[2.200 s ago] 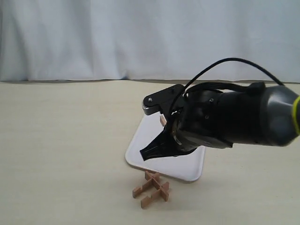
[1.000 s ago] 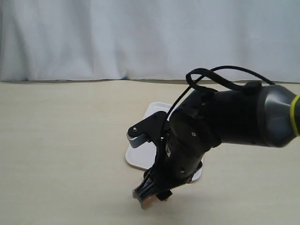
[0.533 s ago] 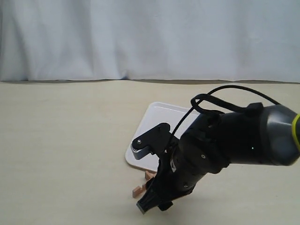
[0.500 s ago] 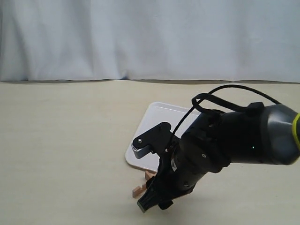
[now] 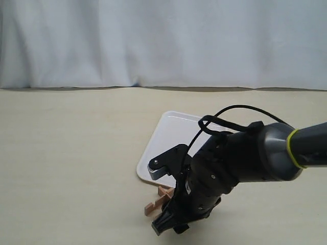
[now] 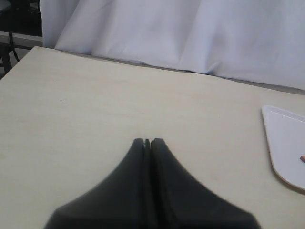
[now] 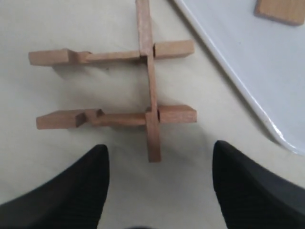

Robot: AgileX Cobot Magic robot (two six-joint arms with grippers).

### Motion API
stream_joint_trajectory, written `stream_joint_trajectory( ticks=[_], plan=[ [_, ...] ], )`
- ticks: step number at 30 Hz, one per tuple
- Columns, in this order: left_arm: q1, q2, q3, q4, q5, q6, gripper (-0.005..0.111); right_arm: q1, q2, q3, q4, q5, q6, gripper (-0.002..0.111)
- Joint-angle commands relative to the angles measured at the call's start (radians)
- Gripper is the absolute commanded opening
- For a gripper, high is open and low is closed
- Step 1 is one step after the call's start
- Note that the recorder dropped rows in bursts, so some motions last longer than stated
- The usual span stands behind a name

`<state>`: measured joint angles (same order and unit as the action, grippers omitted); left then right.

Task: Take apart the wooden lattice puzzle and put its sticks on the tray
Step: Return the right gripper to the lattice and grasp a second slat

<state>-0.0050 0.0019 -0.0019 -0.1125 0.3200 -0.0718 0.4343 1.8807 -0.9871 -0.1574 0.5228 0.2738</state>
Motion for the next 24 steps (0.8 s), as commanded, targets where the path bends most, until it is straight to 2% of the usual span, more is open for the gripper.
stream_joint_trajectory(
  ticks=[1,5,11,16,24],
  plan=[
    [-0.007,-0.002,0.002,-0.001,-0.009,-0.003,0.000,-0.004,-0.001,0.003,-0.008,-0.036,0.003,0.054],
    [-0.007,-0.002,0.002,-0.001,-0.009,-0.003,0.000,-0.002,0.018,0.003,-0.008,-0.055,0.003,0.039],
    [-0.007,-0.002,0.002,-0.001,-0.009,-0.003,0.000,-0.002,0.024,0.003,-0.008,-0.055,0.003,0.035],
    [-0.007,-0.002,0.002,-0.001,-0.009,-0.003,0.000,-0.002,0.024,0.005,-0.008,-0.051,0.010,0.005],
    [-0.007,-0.002,0.002,-0.001,-0.011,-0.003,0.000,-0.002,0.024,0.005,0.014,-0.033,0.010,0.005]
  ],
)
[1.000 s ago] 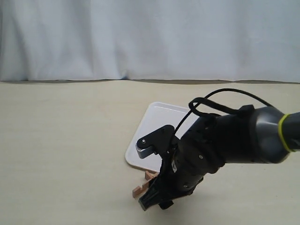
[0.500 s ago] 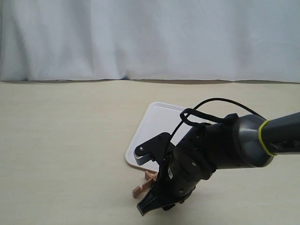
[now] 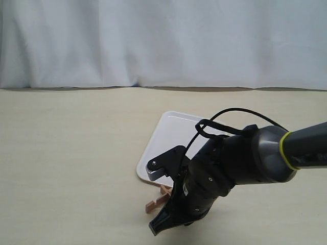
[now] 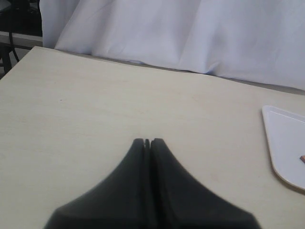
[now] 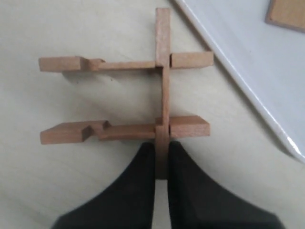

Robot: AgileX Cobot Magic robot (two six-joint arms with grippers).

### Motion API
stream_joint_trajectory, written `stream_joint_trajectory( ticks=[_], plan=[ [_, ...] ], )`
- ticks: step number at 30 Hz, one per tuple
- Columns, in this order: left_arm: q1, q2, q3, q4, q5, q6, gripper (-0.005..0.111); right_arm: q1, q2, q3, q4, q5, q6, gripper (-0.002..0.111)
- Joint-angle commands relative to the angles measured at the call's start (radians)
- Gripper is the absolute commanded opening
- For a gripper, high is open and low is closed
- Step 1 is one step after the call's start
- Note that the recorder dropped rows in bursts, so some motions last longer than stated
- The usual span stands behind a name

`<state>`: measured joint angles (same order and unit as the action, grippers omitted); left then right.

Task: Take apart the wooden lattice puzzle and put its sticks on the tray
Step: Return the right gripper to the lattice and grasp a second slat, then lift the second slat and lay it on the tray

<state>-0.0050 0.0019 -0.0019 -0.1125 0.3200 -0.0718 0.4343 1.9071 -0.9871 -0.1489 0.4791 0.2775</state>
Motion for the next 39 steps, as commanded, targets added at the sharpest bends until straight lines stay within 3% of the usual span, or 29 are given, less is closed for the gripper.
stream_joint_trajectory(
  ticks=[1,17,21,33,36,39],
  plan=[
    [-0.007,-0.002,0.002,-0.001,-0.011,-0.003,0.000,-0.002,-0.002,0.003,0.005,0.030,0.006,0.005],
    [-0.007,-0.002,0.002,-0.001,-0.011,-0.003,0.000,-0.002,-0.262,0.003,0.004,0.055,0.006,0.005],
    [-0.007,-0.002,0.002,-0.001,-0.011,-0.003,0.000,-0.025,-0.260,0.003,-0.008,-0.005,0.022,0.005],
    [-0.007,-0.002,0.002,-0.001,-0.011,-0.003,0.000,-0.173,-0.103,0.003,-0.219,-0.324,0.372,0.005],
    [-0.007,-0.002,0.002,-0.001,-0.011,-0.003,0.000,-0.188,-0.072,0.002,-0.219,-0.379,0.374,0.012],
    [-0.007,-0.002,0.002,-0.001,-0.011,-0.003,0.000,-0.199,-0.061,-0.001,-0.205,-0.381,0.374,0.029]
  ],
)
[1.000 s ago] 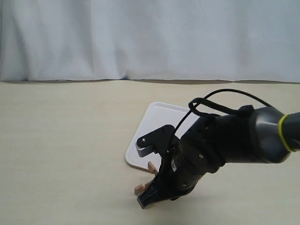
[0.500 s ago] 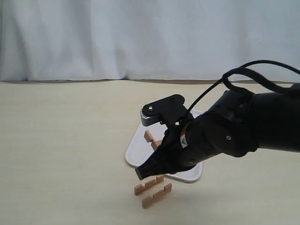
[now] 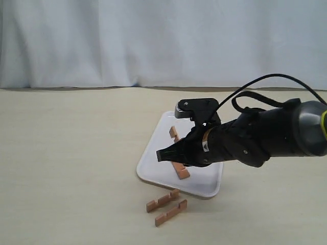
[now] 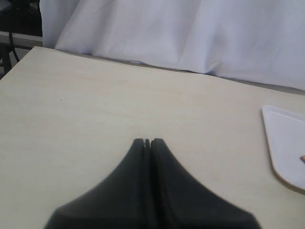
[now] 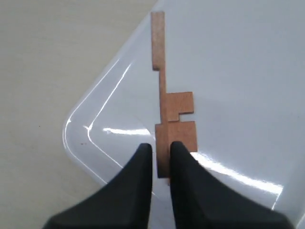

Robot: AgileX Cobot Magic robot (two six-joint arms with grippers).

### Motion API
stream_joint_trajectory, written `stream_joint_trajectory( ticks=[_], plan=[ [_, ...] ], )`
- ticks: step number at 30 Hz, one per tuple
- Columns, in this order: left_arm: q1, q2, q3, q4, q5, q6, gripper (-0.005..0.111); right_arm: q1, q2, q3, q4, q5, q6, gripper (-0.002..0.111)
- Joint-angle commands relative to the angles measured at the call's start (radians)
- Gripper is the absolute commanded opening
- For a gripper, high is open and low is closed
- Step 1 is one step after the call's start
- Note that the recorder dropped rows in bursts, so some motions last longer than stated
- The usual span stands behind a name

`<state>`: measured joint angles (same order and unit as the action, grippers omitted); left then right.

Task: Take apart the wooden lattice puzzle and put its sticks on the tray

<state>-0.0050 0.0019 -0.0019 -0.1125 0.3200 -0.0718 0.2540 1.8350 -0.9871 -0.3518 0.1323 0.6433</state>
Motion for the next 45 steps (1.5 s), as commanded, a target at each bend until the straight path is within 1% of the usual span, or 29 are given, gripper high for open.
stream_joint_trajectory(
  ticks=[1,4,6,11,18,20,23,25,28,33,37,39,42,45],
  plan=[
    [-0.007,-0.002,0.002,-0.001,-0.011,-0.003,0.000,-0.021,0.011,-0.001,-0.002,-0.032,0.016,0.038],
    [-0.007,-0.002,0.002,-0.001,-0.011,-0.003,0.000,-0.021,0.003,-0.001,-0.002,-0.030,0.021,0.056],
    [-0.007,-0.002,0.002,-0.001,-0.011,-0.003,0.000,-0.019,-0.012,-0.001,-0.002,-0.021,0.021,0.061],
    [-0.007,-0.002,0.002,-0.001,-0.011,-0.003,0.000,-0.019,-0.085,-0.001,0.001,0.077,0.021,0.060],
    [-0.007,-0.002,0.002,-0.001,-0.011,-0.003,0.000,-0.019,-0.195,-0.001,0.015,0.285,-0.012,0.060],
    [-0.007,-0.002,0.002,-0.001,-0.011,-0.003,0.000,-0.019,-0.207,-0.001,0.049,0.326,-0.060,0.060],
    [-0.007,-0.002,0.002,-0.001,-0.011,-0.003,0.000,-0.019,-0.210,-0.001,0.168,0.370,-0.225,0.060],
    [-0.007,-0.002,0.002,-0.001,-0.011,-0.003,0.000,-0.019,-0.210,-0.001,0.248,0.375,-0.302,0.060],
    [-0.007,-0.002,0.002,-0.001,-0.011,-0.003,0.000,-0.019,-0.210,-0.001,0.313,0.377,-0.369,0.060],
    [-0.007,-0.002,0.002,-0.001,-0.011,-0.003,0.000,-0.019,-0.210,-0.001,0.326,0.381,-0.379,0.060],
    [-0.007,-0.002,0.002,-0.001,-0.011,-0.003,0.000,-0.015,-0.210,-0.001,0.429,0.373,-0.411,0.060],
    [-0.007,-0.002,0.002,-0.001,-0.011,-0.003,0.000,0.002,-0.210,-0.001,0.479,0.366,-0.504,0.060],
    [-0.007,-0.002,0.002,-0.001,-0.011,-0.003,0.000,0.062,-0.210,-0.001,0.521,0.338,-0.643,0.060],
    [-0.007,-0.002,0.002,-0.001,-0.011,-0.003,0.000,0.145,-0.210,-0.001,0.523,0.304,-0.661,0.060]
  ],
)
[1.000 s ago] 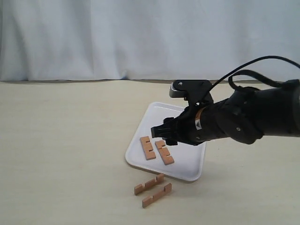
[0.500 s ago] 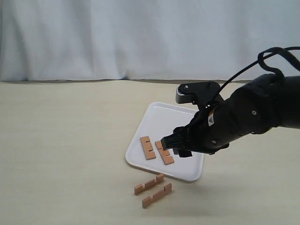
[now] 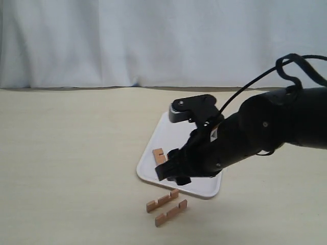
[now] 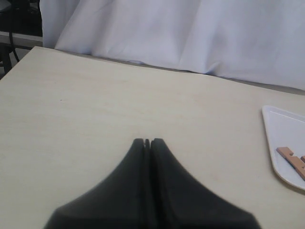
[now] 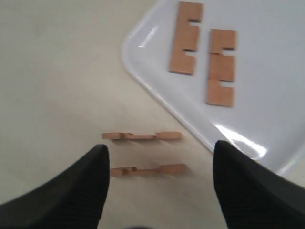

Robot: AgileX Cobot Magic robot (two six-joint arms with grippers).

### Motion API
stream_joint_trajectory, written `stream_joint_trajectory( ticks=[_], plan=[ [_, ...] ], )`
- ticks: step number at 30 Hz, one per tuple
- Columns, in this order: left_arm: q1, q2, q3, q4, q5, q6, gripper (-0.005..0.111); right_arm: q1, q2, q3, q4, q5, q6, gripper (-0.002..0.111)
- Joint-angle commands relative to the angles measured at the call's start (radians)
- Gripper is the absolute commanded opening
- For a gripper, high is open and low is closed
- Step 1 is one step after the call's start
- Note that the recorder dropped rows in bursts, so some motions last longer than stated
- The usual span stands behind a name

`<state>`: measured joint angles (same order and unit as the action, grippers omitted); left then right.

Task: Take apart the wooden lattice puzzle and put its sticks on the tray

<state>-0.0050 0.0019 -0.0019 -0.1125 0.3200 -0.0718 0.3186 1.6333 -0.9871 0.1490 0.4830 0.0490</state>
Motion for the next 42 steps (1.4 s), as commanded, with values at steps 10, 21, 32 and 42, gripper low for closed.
stream_joint_trajectory(
  ticks=[10,21,32,42],
  plan=[
    [-0.007,-0.002,0.002,-0.001,-0.011,-0.003,0.000,0.220,0.011,-0.002,-0.177,0.028,-0.183,0.060],
    [-0.007,-0.002,0.002,-0.001,-0.011,-0.003,0.000,0.217,0.214,-0.117,-0.326,0.111,-0.049,0.060],
    [-0.007,-0.002,0.002,-0.001,-0.011,-0.003,0.000,0.217,0.267,-0.141,-0.532,0.128,-0.066,0.060],
    [-0.007,-0.002,0.002,-0.001,-0.011,-0.003,0.000,0.220,0.243,-0.200,-0.440,0.349,-0.360,0.060]
  ],
)
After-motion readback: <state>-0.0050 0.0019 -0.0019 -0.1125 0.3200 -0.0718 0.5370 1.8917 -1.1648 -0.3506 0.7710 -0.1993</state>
